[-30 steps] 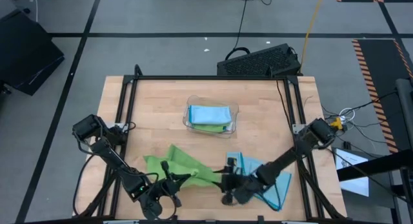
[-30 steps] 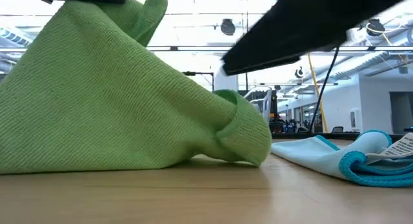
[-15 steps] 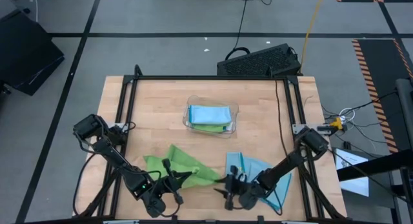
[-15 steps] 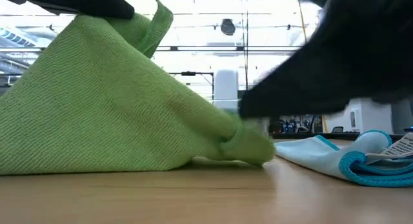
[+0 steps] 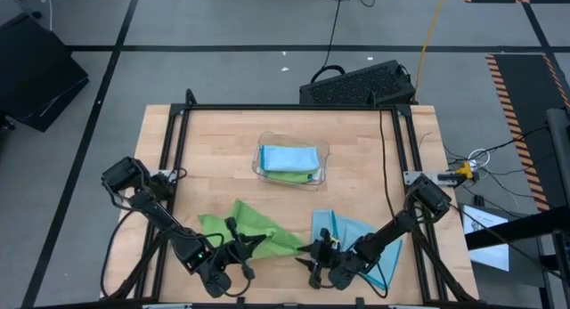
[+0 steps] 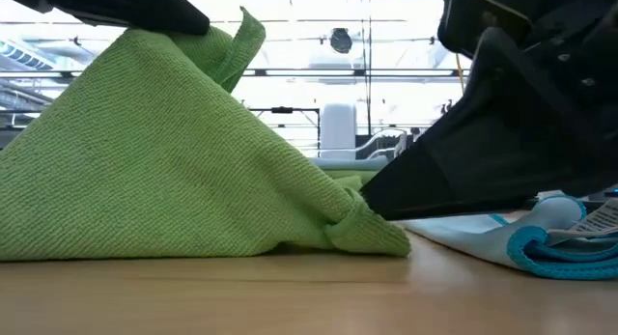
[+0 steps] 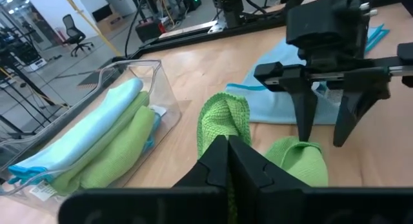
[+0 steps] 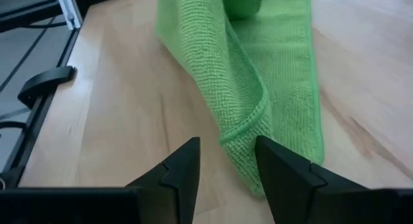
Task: Fold microfiber towels
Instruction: Fold the green microfiber cloth
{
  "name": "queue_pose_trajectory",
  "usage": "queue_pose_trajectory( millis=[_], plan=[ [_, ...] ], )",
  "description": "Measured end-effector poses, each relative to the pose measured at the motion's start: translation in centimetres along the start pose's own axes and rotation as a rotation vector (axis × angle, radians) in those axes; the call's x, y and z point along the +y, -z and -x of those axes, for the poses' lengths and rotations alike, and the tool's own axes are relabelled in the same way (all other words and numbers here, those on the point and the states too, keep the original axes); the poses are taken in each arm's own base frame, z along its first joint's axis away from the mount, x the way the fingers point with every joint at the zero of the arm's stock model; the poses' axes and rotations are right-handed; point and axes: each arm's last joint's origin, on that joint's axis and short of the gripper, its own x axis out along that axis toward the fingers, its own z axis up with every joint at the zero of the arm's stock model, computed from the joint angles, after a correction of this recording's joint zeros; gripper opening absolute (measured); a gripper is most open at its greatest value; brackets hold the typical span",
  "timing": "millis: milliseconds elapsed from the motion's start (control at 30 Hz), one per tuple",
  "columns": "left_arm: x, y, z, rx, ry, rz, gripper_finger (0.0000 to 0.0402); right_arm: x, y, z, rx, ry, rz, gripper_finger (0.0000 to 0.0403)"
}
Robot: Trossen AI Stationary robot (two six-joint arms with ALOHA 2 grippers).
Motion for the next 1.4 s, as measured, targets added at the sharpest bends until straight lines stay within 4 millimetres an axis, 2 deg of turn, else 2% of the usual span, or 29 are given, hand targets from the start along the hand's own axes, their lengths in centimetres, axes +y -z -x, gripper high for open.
queue_pose_trajectory(
  millis=[233, 700, 800, 900, 1067, 1400],
  plan=[
    [0.1, 0.0, -0.2, 0.011, 0.008, 0.001, 0.0005, 0.2, 0.2, 0.3, 0.004, -0.003, -0.022, 0.0141],
    [0.1, 0.0, -0.2, 0.011, 0.009, 0.025, 0.0008, -2.2, -1.3, -2.1, 0.038, 0.068, -0.092, 0.0139],
    [0.1, 0.0, -0.2, 0.011, 0.009, 0.023, 0.0004, -2.6, -1.4, -2.3, 0.045, 0.084, -0.062, 0.0122],
    [0.1, 0.1, -0.2, 0.015, 0.007, 0.016, 0.0006, -2.9, -1.6, -2.6, 0.054, 0.082, -0.016, 0.0086],
    [0.1, 0.2, -0.2, 0.02, 0.004, 0.003, 0.0006, -3.2, -2.1, -3.0, 0.116, 0.015, 0.047, 0.001],
    [0.2, 0.4, -0.1, 0.027, 0.004, -0.009, 0.0004, -4.3, -4.4, -3.5, 0.347, -0.278, 0.145, 0.0017]
  ],
)
